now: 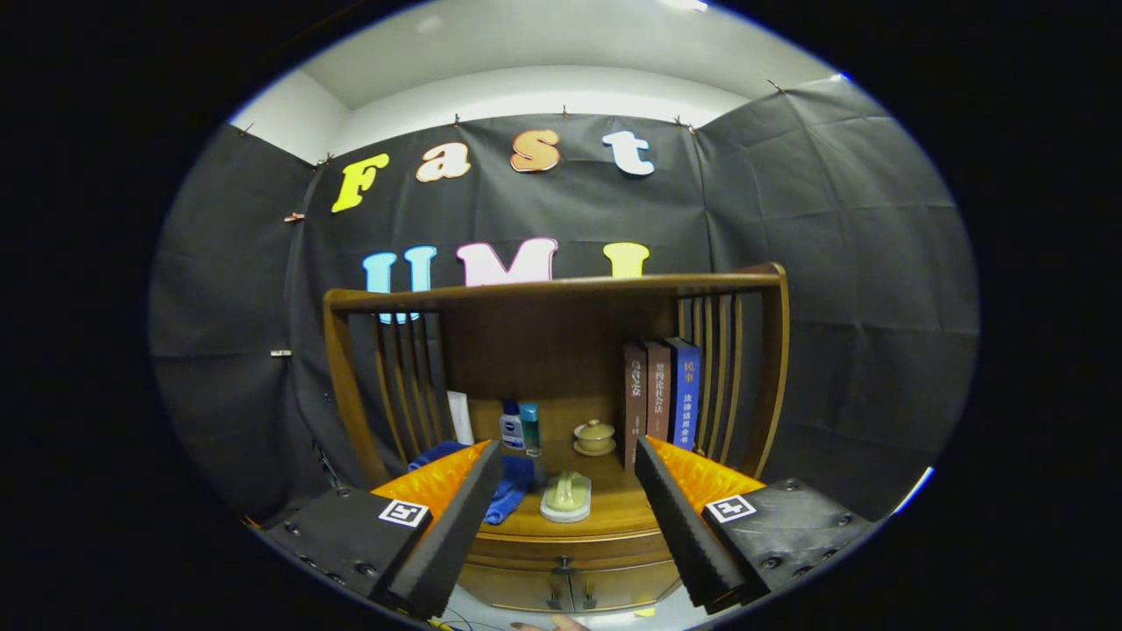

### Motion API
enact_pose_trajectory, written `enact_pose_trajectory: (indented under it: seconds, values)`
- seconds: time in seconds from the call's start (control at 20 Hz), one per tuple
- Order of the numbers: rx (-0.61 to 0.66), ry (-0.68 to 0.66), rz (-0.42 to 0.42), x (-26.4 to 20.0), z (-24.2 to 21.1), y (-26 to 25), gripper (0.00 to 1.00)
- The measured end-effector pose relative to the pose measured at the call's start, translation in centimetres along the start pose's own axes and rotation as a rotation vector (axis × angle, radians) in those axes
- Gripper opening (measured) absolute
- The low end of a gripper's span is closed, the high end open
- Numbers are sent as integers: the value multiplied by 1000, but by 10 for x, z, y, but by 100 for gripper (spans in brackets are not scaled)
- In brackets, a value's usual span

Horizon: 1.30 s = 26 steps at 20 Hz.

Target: Pull open the drawer, take out the items inside it, and place them on the countertop above the cabinet.

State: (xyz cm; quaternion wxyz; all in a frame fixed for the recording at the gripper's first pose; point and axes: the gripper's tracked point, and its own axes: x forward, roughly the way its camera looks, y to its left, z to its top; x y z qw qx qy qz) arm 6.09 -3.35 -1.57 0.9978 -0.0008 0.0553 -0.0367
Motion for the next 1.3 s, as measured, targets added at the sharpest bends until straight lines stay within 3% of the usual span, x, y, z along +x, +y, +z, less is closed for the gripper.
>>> enact_pose_trajectory:
  seconds: [0.65, 1.3]
  values:
    - [-19, -17, -2, -53, 24, 13, 99]
    - [-6, -28, 22, -60, 30, 24, 99]
